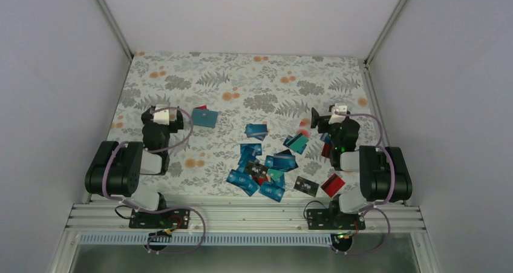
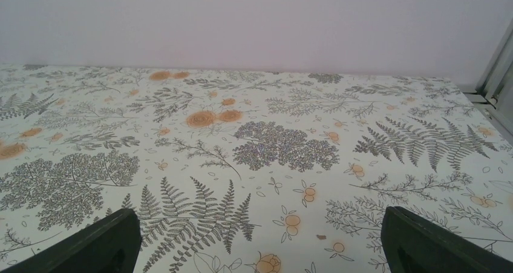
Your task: Put the credit cards into the card holder
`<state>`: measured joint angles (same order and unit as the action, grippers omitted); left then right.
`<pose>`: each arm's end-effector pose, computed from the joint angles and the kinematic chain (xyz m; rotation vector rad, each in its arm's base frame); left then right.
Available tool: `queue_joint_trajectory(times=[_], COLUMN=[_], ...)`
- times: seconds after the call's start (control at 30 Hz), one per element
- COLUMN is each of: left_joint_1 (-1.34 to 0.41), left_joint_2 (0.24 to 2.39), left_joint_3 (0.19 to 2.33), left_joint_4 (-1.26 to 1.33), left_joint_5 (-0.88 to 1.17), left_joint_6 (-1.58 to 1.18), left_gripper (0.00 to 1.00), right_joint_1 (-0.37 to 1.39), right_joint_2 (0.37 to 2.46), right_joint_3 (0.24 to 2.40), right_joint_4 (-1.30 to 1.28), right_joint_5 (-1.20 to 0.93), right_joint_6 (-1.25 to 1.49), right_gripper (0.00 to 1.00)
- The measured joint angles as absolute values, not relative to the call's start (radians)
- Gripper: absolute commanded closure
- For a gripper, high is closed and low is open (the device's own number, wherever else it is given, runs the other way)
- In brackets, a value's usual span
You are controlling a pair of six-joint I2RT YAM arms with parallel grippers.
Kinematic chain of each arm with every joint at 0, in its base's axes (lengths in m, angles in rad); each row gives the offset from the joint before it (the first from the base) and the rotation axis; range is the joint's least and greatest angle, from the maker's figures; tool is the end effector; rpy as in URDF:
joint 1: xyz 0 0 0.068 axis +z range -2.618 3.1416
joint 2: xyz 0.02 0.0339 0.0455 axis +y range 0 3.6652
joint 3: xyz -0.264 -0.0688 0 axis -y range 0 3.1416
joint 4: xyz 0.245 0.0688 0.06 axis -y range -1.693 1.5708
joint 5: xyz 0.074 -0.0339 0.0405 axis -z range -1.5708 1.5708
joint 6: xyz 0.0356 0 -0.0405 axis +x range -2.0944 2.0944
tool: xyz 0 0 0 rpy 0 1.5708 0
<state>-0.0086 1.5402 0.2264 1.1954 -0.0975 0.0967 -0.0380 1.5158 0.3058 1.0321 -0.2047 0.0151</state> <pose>0.2409 0.0014 0.1427 0.0158 1.6907 0.1484 0.2553 -0.0025 0.1498 -0.1033 1.7447 0.1622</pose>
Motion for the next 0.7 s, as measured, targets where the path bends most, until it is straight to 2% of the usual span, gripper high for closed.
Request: queue_joint_trajectory(times=[0.4, 0.53, 0.7], left_joint_1=[-0.009, -0.009, -0.009], left_joint_2=[1.538, 1.479, 1.387], left_joint_3=[0.231, 0.331, 0.513], left_joint_4=[1.184, 0.993, 0.739], left_joint_5=[-0.107, -0.155, -0.248], left_joint_6=[0.094, 0.068, -0.015], left_gripper=[0.0, 0.0, 0.0], right_joint_1=[-0.038, -0.038, -0.019], right_joint_2=[1.516, 1.515, 1.487], right_joint_3=[0.312, 0.315, 0.443], right_joint_4=[1.033, 1.026, 0.84], right_joint_5=[-0.205, -0.204, -0.157], right_joint_6=[0.015, 0.014, 0.01], right_gripper=[0.0, 0.0, 0.0])
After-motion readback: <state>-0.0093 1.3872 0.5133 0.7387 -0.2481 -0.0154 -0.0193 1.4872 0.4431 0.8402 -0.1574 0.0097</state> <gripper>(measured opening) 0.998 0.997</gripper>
